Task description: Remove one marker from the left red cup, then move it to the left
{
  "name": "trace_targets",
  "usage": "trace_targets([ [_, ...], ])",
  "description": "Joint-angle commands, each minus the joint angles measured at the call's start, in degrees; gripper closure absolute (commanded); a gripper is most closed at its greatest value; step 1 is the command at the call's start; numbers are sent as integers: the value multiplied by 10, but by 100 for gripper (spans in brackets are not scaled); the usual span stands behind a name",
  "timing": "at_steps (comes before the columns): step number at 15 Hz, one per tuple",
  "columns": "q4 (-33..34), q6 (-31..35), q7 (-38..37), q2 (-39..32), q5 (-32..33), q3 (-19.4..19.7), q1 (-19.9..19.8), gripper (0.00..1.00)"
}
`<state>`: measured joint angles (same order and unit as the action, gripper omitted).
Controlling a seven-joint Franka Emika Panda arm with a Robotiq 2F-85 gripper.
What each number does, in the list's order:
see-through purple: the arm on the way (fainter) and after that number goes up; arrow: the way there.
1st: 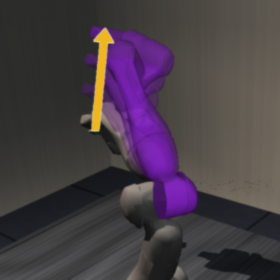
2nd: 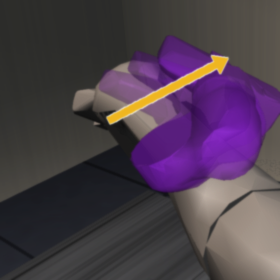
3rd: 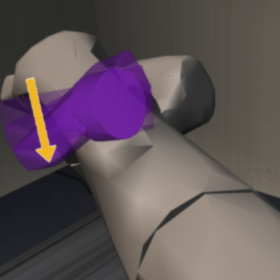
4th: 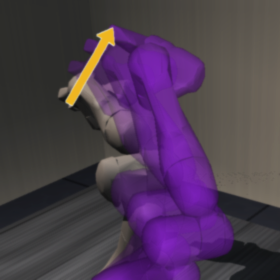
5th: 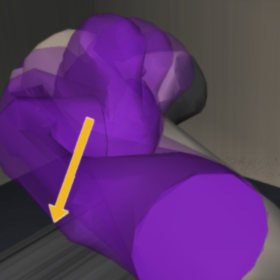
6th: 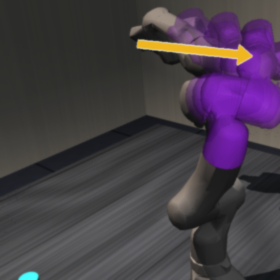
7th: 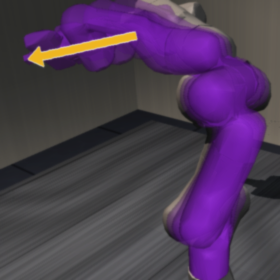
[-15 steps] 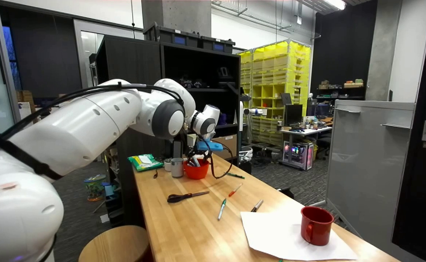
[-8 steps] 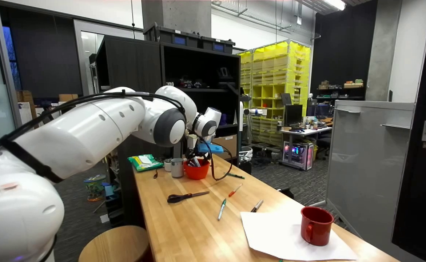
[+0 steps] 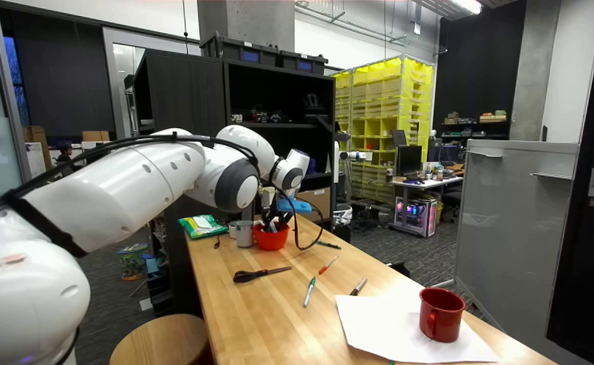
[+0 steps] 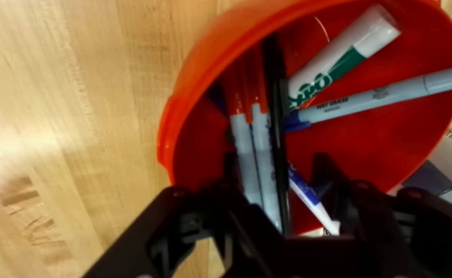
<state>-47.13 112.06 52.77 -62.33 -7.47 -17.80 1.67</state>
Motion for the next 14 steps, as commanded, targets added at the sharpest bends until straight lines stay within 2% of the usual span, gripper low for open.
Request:
trace_targets([
  [1, 32, -18, 9, -17, -3, -8, 4, 80],
  [4, 35, -17, 11, -19, -2, -11, 4, 98],
  [6, 36, -17, 11, -17, -1, -11, 4, 100],
  [7, 36, -16, 11, -16, -1, -11, 4, 97],
  [14, 25, -7, 5, 0, 6, -5, 10, 97],
])
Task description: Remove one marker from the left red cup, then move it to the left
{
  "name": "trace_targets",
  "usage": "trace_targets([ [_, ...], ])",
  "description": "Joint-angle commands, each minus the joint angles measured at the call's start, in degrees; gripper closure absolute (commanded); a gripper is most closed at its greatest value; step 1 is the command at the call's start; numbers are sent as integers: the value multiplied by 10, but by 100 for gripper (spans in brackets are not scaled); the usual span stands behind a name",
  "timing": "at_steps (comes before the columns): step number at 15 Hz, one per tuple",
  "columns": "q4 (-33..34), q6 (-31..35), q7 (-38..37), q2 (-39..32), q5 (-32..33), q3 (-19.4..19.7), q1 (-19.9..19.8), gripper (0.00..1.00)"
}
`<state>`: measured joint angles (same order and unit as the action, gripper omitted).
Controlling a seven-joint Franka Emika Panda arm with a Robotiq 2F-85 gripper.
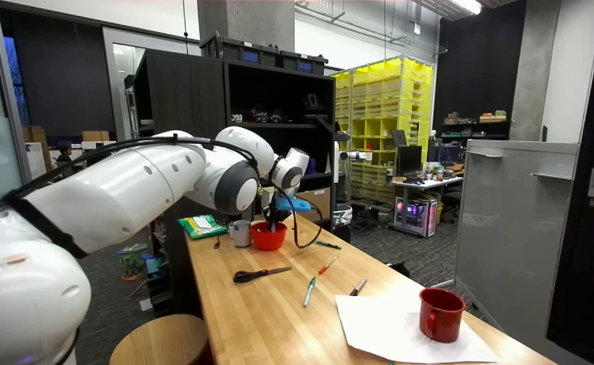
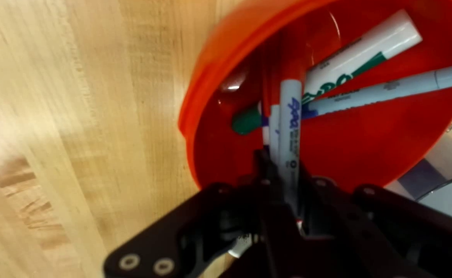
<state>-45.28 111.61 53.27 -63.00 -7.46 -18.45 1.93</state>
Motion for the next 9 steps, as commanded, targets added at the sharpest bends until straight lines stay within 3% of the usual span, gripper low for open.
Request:
trace_targets([
  [1, 7, -1, -1, 9, 7, 2, 9, 97],
  [9, 7, 16, -5, 27, 18, 7, 25, 97],
])
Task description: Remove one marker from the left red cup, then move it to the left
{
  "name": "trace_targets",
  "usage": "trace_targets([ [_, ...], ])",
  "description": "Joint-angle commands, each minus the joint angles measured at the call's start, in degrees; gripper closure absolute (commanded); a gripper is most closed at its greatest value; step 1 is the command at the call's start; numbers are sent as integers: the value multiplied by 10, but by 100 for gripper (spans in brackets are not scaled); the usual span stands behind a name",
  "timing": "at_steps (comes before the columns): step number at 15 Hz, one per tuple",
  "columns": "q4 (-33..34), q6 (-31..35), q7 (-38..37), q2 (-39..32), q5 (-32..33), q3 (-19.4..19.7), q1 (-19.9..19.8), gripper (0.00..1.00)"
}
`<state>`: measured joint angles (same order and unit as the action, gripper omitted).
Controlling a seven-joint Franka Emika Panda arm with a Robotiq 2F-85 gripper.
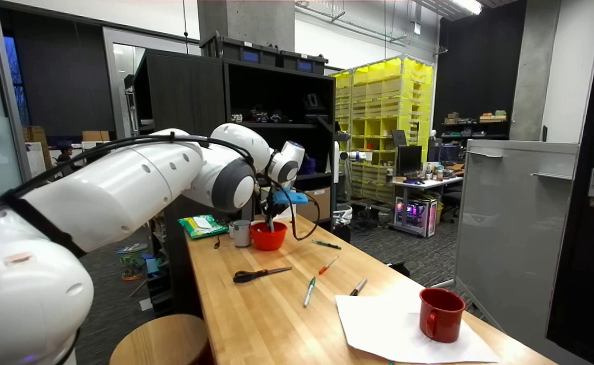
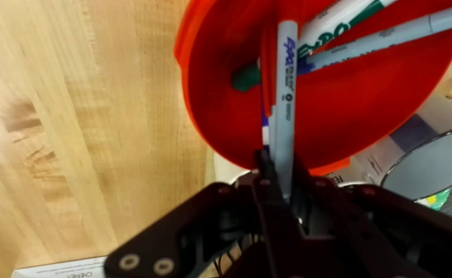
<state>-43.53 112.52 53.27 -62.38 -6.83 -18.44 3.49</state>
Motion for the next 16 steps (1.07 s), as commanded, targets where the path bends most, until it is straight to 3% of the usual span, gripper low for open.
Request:
trace_targets([
  [1, -13, 11, -5, 24, 12, 7, 10, 97],
  [16, -69, 95, -9, 77, 10, 5, 8, 97],
])
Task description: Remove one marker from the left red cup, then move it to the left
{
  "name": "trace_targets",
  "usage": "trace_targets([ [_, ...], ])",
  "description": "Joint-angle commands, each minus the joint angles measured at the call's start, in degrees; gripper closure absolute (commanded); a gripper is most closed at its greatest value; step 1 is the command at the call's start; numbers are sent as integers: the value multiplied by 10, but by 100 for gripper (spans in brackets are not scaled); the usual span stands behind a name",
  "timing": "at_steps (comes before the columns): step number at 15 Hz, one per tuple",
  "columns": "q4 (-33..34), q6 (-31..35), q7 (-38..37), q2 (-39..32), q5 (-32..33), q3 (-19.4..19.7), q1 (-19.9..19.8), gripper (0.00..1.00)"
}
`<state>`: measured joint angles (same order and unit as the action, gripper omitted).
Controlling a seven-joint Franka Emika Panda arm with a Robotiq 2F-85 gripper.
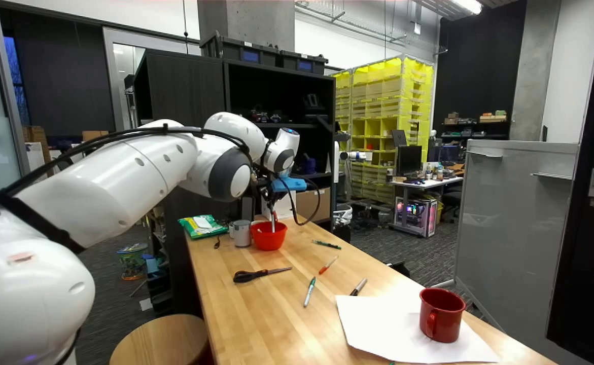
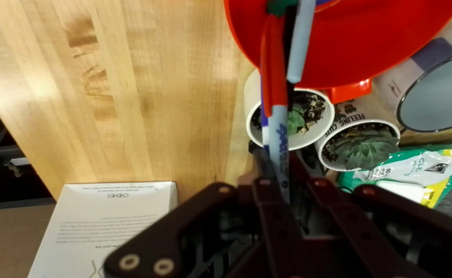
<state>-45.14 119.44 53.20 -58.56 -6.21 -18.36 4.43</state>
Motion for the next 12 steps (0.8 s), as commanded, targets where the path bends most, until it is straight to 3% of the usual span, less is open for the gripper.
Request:
trace_targets([
  [1, -63, 33, -11, 45, 3, 4, -3, 97],
  [12, -190, 91, -48, 136, 8, 14, -2, 97],
])
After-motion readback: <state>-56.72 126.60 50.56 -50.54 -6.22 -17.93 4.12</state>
